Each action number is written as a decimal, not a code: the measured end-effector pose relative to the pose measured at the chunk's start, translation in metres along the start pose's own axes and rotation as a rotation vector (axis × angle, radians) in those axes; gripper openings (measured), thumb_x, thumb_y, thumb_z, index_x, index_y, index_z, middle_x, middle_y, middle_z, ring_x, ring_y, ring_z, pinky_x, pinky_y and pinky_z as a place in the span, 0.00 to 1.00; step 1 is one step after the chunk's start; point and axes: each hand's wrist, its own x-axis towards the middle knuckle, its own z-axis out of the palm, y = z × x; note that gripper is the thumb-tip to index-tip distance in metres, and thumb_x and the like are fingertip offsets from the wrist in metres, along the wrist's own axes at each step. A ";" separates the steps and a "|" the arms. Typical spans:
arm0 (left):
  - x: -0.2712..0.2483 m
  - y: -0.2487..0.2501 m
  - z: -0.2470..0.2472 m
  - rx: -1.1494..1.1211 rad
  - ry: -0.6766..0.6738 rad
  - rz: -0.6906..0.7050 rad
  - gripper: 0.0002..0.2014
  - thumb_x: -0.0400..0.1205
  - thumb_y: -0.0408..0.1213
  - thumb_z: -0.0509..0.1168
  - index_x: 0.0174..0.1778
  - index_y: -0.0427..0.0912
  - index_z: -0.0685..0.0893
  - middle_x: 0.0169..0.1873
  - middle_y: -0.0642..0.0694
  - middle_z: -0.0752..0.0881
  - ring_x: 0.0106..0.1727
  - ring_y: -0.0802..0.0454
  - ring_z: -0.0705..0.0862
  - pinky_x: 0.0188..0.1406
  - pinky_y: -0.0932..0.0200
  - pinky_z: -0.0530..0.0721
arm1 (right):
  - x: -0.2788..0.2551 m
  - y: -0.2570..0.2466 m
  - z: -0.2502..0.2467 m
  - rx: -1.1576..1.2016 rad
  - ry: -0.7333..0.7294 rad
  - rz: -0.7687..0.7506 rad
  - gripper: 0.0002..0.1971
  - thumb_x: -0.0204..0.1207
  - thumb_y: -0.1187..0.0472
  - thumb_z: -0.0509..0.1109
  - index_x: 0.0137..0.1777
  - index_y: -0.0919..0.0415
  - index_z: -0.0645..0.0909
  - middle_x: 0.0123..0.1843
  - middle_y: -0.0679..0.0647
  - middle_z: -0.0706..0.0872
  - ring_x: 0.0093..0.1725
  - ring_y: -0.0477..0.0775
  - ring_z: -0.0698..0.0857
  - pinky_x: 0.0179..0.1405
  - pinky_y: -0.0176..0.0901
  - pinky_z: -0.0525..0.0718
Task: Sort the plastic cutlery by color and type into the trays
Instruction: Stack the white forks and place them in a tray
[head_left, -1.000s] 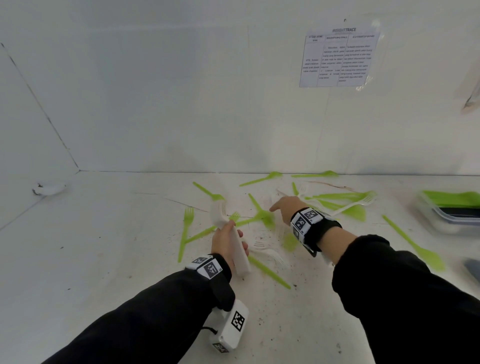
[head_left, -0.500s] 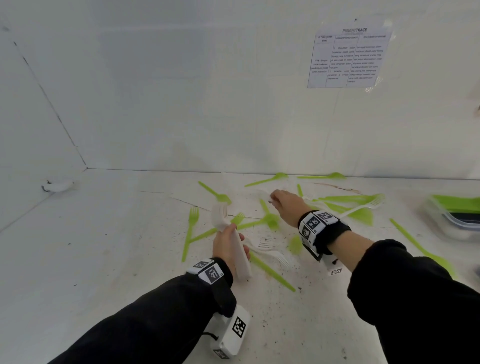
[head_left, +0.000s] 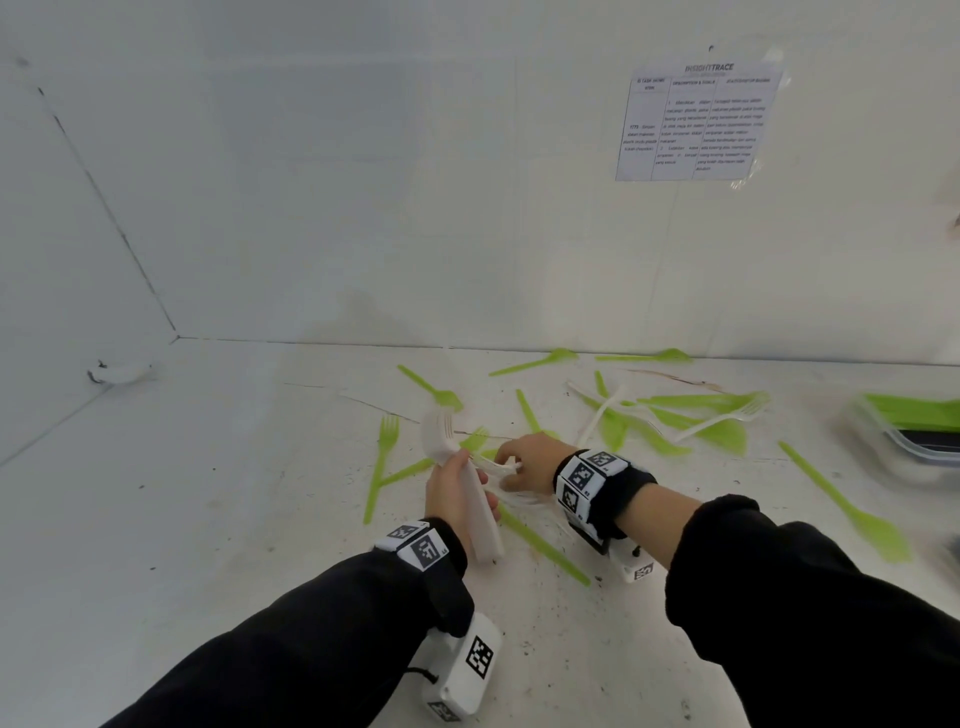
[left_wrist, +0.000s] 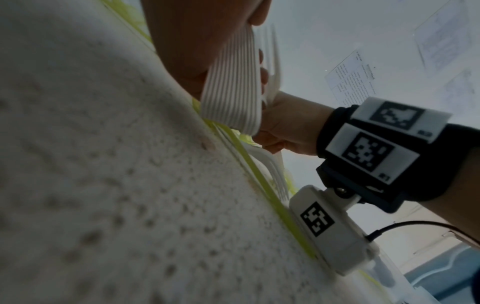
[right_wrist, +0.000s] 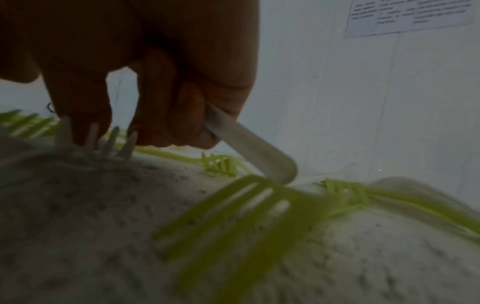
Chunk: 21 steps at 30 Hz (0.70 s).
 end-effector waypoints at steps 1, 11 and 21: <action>0.000 0.000 0.000 -0.006 -0.003 -0.006 0.15 0.82 0.44 0.60 0.37 0.36 0.73 0.26 0.42 0.72 0.16 0.50 0.73 0.17 0.63 0.74 | 0.001 -0.001 0.000 -0.023 -0.014 0.004 0.17 0.78 0.54 0.67 0.64 0.62 0.79 0.52 0.55 0.83 0.56 0.58 0.81 0.51 0.44 0.76; -0.003 0.002 0.001 -0.006 -0.001 0.058 0.07 0.82 0.39 0.61 0.42 0.40 0.74 0.27 0.45 0.74 0.16 0.51 0.73 0.20 0.60 0.73 | -0.012 0.013 -0.020 0.155 -0.035 0.012 0.16 0.78 0.62 0.66 0.65 0.59 0.75 0.50 0.54 0.81 0.53 0.57 0.79 0.46 0.41 0.77; -0.003 0.000 -0.001 -0.023 -0.005 0.070 0.07 0.82 0.39 0.60 0.41 0.40 0.73 0.29 0.44 0.73 0.16 0.51 0.72 0.21 0.60 0.72 | -0.024 0.018 -0.024 -0.089 -0.057 -0.187 0.24 0.72 0.76 0.59 0.64 0.57 0.83 0.62 0.53 0.81 0.61 0.56 0.80 0.60 0.45 0.80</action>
